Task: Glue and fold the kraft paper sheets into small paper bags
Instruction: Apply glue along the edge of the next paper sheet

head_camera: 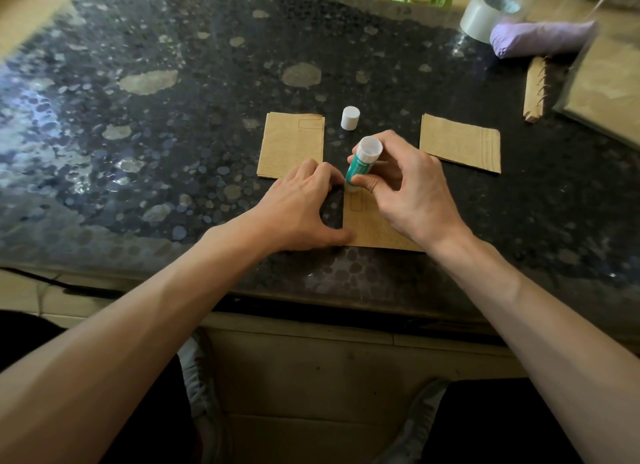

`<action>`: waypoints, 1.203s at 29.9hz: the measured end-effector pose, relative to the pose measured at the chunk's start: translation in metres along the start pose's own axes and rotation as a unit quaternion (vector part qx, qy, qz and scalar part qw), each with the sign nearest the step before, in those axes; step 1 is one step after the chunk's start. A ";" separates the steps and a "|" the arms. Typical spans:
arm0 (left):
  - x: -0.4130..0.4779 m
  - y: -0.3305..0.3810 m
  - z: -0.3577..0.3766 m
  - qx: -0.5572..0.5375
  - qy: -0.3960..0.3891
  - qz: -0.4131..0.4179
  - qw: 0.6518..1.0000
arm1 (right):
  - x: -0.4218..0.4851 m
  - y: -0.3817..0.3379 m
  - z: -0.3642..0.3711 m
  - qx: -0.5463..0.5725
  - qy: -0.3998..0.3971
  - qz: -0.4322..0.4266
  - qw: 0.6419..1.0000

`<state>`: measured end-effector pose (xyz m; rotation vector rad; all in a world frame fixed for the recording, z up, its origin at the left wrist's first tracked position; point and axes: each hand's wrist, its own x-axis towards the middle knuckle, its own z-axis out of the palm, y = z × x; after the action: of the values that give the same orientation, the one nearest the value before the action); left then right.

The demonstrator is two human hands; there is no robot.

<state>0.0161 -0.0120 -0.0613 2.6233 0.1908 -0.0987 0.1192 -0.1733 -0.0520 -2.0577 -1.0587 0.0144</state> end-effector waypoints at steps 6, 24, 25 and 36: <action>0.000 0.000 -0.001 -0.004 -0.004 -0.002 1.000 | 0.002 0.002 -0.007 0.067 0.055 -0.008 0.996; -0.003 0.000 -0.011 0.001 -0.080 0.005 0.997 | -0.023 -0.005 -0.020 0.090 -0.058 0.050 0.993; -0.003 0.000 -0.012 0.002 -0.083 0.006 0.997 | -0.023 -0.006 -0.018 0.088 -0.061 0.049 0.993; -0.002 -0.002 -0.011 0.012 -0.089 0.009 0.996 | -0.024 -0.011 -0.019 0.069 -0.070 0.041 0.994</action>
<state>0.0139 -0.0058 -0.0526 2.6226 0.1040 -0.3284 0.1029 -0.1983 -0.0400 -1.9949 -1.0263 0.2697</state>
